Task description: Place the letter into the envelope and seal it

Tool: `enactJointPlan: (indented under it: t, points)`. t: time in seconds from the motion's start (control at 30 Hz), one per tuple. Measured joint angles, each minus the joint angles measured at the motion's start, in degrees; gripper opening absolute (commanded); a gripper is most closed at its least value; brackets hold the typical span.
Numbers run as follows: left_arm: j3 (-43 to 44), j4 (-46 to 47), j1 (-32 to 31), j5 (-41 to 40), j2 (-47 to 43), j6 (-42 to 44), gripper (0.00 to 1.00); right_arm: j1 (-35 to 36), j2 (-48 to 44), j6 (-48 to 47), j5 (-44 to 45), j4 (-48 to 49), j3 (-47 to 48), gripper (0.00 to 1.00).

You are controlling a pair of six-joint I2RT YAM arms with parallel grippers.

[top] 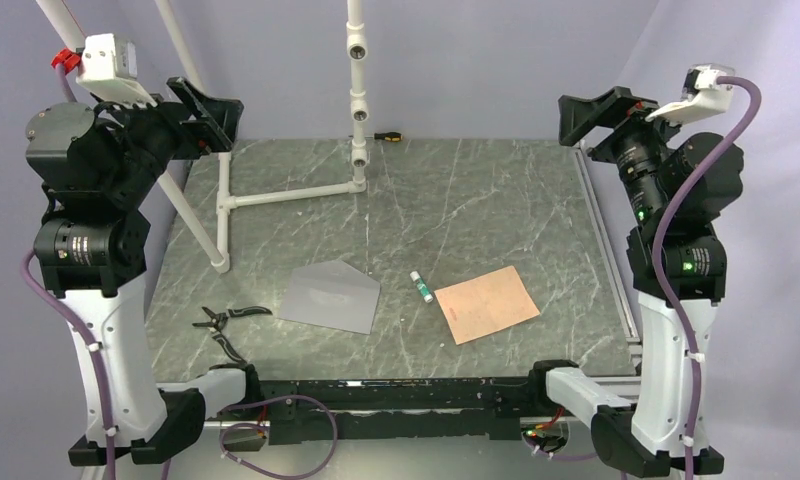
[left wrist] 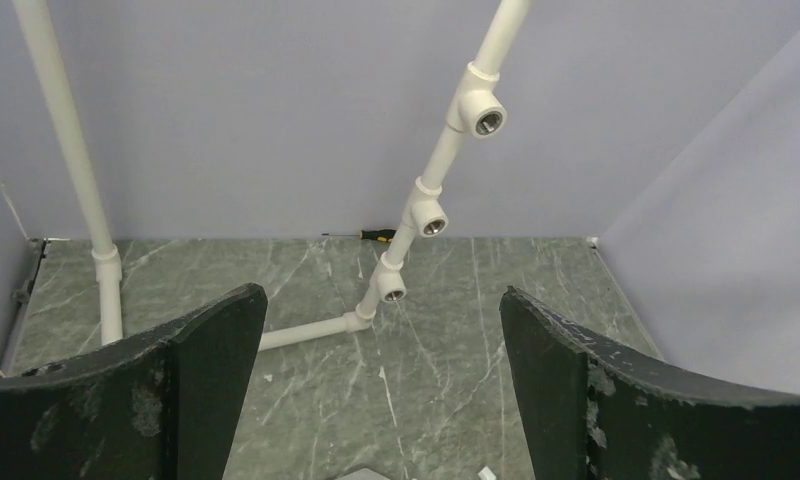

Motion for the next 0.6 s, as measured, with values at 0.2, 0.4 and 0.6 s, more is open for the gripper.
enactJointPlan:
  t: [0.2,0.4,0.6]
  points:
    - [-0.59,0.24,-1.60,0.24,-0.04,-0.11,0.93,0.00,0.87,4.39,-3.80,-0.33,-2.95,1.00]
    - [-8.13,3.52,-2.05,5.77,0.20,-0.70,0.93,0.00,4.59,9.29,-5.55,-3.39,-7.23,1.00]
    - [-18.91,7.41,-2.12,10.60,1.97,-1.51,0.93,-0.07,5.14,12.63,-2.78,-7.74,-22.60,1.00]
